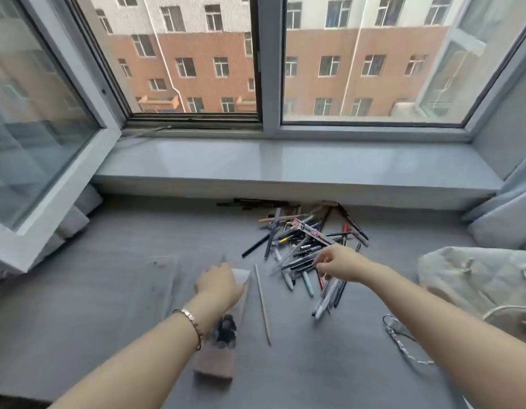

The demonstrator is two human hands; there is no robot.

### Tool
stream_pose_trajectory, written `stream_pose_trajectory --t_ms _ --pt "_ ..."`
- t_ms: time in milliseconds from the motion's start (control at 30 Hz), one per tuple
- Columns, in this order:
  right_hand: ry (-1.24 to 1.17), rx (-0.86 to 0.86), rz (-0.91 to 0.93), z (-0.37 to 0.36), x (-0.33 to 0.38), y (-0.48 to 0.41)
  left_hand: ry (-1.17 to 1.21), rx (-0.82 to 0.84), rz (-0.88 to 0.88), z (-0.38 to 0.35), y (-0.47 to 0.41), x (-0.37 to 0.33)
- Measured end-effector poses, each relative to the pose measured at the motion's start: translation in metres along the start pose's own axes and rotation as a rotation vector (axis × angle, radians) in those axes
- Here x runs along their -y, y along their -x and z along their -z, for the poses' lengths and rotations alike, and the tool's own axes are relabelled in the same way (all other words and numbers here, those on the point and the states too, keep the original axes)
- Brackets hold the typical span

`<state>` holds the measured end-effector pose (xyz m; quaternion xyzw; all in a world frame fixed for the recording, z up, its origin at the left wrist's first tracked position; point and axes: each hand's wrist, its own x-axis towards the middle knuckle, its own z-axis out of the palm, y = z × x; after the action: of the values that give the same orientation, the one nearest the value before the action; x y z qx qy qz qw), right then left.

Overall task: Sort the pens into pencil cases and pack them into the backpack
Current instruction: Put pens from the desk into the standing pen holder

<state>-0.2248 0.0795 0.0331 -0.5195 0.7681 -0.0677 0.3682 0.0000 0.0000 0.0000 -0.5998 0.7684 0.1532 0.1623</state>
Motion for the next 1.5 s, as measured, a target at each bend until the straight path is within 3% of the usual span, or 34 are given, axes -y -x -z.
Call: stream_pose_trajectory --t_ms 133,334,500,634,734,867,934,1001,1134,1268,1368,1434,1501 --pt "-0.007 0.034 -0.023 -0.013 -0.002 -0.003 -0.067 0.087 0.119 -0.027 0.002 0.003" --pt "-0.035 0.006 -0.022 -0.017 -0.013 -0.001 -0.112 0.108 0.095 -0.032 0.008 -0.014" --pt "-0.182 -0.188 0.157 -0.033 0.000 0.014 0.037 0.002 -0.253 0.006 0.029 -0.045" --pt "-0.199 -0.237 0.076 -0.046 0.007 0.018 0.067 -0.055 -0.437 0.012 0.035 -0.069" --pt "-0.010 -0.355 0.024 -0.042 -0.004 0.019 0.015 -0.030 -0.525 0.015 0.029 -0.077" --pt "0.307 -0.533 0.103 -0.033 -0.035 0.014 -0.040 -0.029 -0.636 0.018 0.024 -0.084" --pt "0.027 -0.501 0.002 -0.017 -0.051 0.012 -0.051 -0.047 -0.650 0.018 0.018 -0.080" --pt "-0.320 -0.602 -0.072 0.001 -0.069 0.008 -0.033 -0.032 -0.635 0.016 0.008 -0.069" --pt "-0.533 -0.799 -0.096 0.028 -0.079 -0.003 0.061 0.087 -0.561 0.015 -0.003 -0.049" --pt "-0.656 -0.781 0.001 0.033 -0.059 -0.023 0.382 0.184 -0.445 0.019 -0.012 -0.053" --pt "-0.754 -0.713 0.121 0.033 -0.033 -0.040 0.658 0.039 -0.327 0.017 -0.027 -0.058" --pt "-0.662 -0.702 0.088 0.026 -0.028 -0.059 0.715 -0.036 -0.217 0.018 -0.038 -0.055" --pt "-0.279 -0.612 -0.045 0.013 -0.036 -0.076 0.741 -0.094 -0.151 0.020 -0.043 -0.049"
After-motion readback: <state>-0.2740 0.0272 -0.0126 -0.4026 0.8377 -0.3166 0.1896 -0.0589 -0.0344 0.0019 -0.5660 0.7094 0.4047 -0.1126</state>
